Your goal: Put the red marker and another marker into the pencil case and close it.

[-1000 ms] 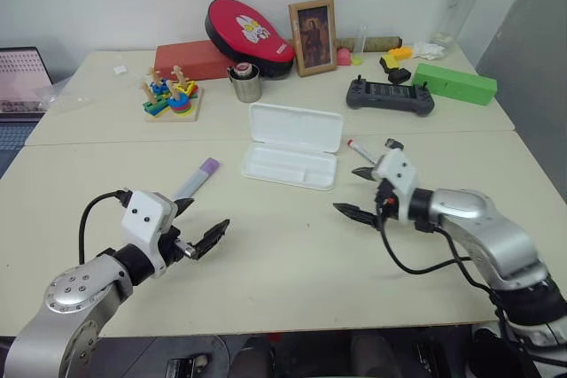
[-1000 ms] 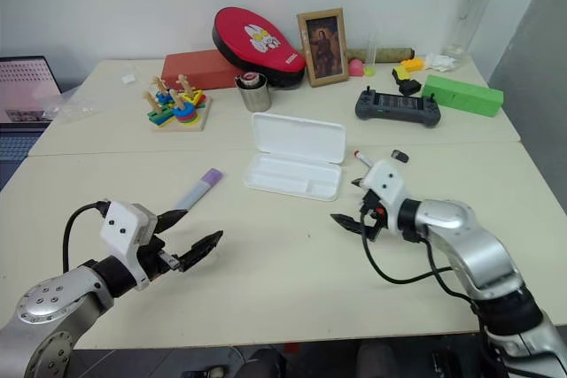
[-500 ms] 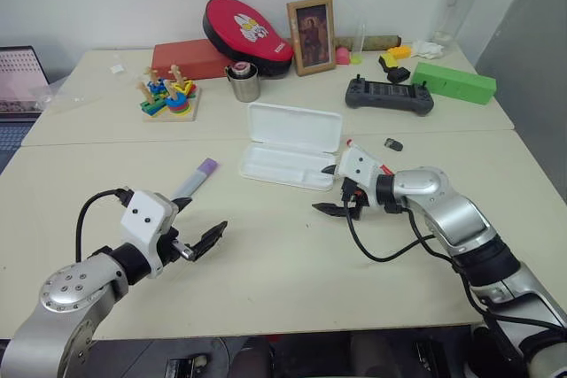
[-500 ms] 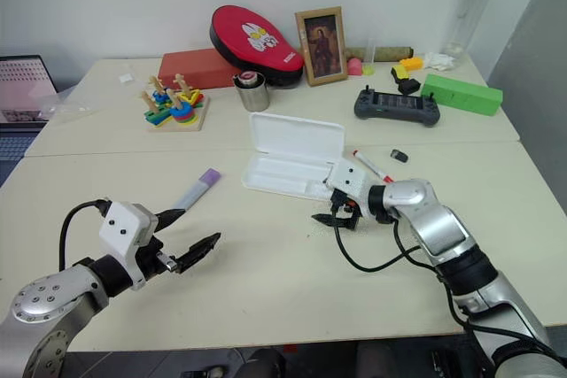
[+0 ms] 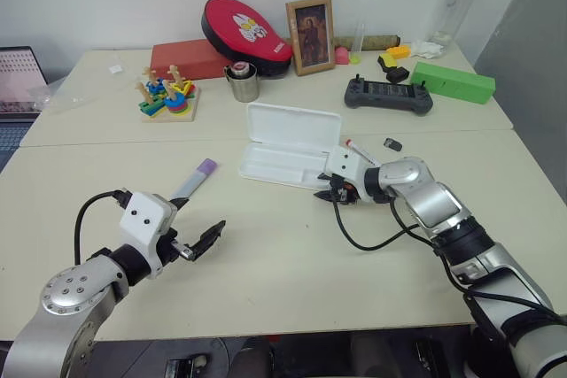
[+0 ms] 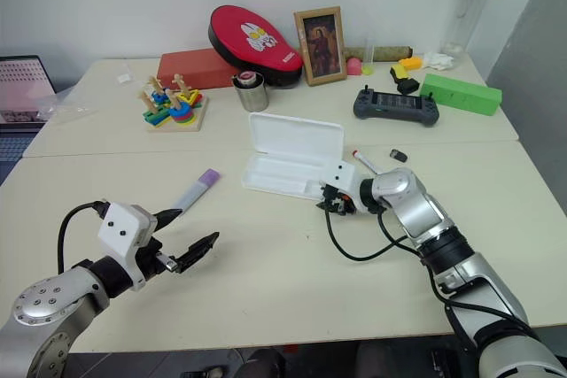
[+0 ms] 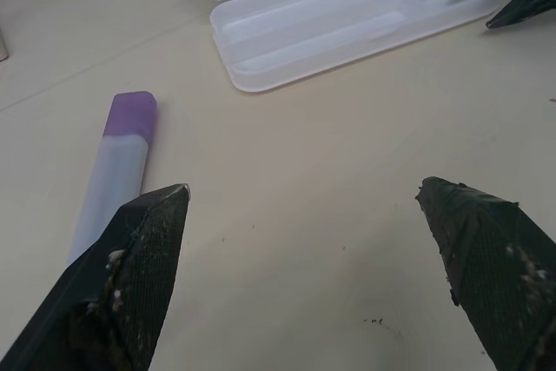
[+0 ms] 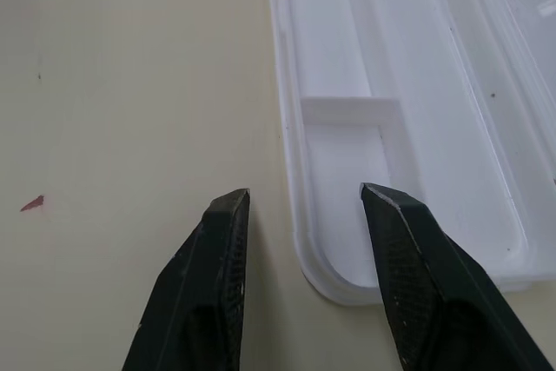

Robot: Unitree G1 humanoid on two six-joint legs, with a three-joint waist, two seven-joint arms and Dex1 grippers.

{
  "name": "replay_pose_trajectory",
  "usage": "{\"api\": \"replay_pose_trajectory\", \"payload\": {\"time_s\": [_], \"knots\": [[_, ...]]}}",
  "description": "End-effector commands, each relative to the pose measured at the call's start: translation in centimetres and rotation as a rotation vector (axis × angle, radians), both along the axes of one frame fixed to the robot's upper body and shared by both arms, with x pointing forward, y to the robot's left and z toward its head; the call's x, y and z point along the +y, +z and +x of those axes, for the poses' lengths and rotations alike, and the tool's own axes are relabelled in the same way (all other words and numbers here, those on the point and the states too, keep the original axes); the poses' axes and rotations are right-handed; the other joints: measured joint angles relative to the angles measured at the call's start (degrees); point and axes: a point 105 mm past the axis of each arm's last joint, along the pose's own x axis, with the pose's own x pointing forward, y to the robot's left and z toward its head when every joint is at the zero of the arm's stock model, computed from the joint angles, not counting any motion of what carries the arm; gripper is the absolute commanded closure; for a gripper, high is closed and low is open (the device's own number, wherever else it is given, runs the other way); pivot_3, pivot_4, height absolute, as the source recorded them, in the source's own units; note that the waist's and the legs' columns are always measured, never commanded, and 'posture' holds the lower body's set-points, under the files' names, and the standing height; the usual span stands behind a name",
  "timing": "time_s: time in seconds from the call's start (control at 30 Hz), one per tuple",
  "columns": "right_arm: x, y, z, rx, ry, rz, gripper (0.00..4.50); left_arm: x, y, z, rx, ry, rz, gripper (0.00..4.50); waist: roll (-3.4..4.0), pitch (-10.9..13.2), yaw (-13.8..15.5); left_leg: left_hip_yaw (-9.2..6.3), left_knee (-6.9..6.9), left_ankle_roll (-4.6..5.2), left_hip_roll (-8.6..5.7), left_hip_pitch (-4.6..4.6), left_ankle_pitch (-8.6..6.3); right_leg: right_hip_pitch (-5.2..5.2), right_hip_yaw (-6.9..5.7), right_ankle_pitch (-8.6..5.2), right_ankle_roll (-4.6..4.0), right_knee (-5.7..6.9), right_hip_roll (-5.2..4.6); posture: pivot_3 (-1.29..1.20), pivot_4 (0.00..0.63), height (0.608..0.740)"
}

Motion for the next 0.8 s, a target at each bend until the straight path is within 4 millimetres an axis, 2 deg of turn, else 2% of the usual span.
{"api": "replay_pose_trajectory", "payload": {"time_s": [0.03,0.2,0.33,0.5,0.8], "knots": [[0.1,0.7,0.3,-0.021,0.028,-0.035,2.42,0.1,0.5,0.0,-0.033,0.006,0.006,0.0,0.0,0.0,0.05,0.0,0.0,0.0,0.0,0.0,0.0,0.0,0.0,0.0,0.0,0.0,0.0,0.0,0.15,0.74],[0.0,0.5,0.4,-0.012,0.055,-0.112,2.42,0.1,0.3,0.0,-0.032,0.012,0.006,0.0,0.0,0.0,0.06,-0.01,0.0,0.0,0.0,0.0,0.0,0.0,-0.01,0.0,0.0,0.01,0.0,0.0,0.15,0.74],[-0.3,0.2,0.6,-0.003,0.06,-0.162,3.18,0.0,0.2,0.1,-0.034,0.021,-0.002,0.0,-0.01,-0.01,0.06,0.0,0.0,0.0,0.0,0.0,0.0,0.0,0.0,0.0,0.0,0.01,0.0,0.0,0.15,0.74],[-0.4,0.0,0.6,0.003,0.066,-0.183,4.4,0.0,0.0,0.2,-0.034,0.02,-0.001,0.0,-0.01,-0.01,0.09,-0.01,0.0,0.0,-0.01,0.0,0.0,0.01,-0.01,0.0,0.0,0.0,-0.01,0.0,0.15,0.74],[0.2,1.2,-0.1,-0.019,0.118,-0.154,4.46,-0.2,-0.3,0.3,-0.033,0.02,-0.007,0.0,-0.02,-0.02,0.07,-0.01,0.01,0.0,0.0,0.01,0.0,0.02,-0.01,0.0,0.0,0.03,-0.01,0.0,0.15,0.74]]}}
